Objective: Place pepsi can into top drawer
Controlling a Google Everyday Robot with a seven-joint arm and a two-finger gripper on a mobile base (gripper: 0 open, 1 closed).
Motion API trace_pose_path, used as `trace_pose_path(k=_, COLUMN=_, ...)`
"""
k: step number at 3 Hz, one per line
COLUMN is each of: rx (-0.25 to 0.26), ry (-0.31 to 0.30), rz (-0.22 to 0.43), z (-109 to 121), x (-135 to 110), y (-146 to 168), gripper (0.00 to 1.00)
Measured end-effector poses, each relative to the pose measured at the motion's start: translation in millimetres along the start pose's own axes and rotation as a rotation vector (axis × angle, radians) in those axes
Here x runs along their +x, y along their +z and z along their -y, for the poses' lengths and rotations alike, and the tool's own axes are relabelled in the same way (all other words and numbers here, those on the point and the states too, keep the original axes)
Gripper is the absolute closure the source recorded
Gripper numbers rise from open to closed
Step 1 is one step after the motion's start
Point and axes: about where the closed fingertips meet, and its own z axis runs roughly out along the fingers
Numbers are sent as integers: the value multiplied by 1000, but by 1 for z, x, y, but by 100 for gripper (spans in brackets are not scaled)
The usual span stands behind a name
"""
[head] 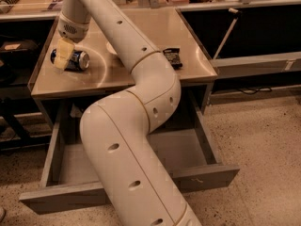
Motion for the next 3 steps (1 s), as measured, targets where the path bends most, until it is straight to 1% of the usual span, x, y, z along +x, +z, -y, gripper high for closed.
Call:
trace_pose_path(k=2, rx=-6, ry=22, rz=-9, z=9, x=17, y=10, gripper=0)
trace_pose_path(k=3, rx=-6, ry=22, rz=-9, z=9, x=17, y=10, gripper=26)
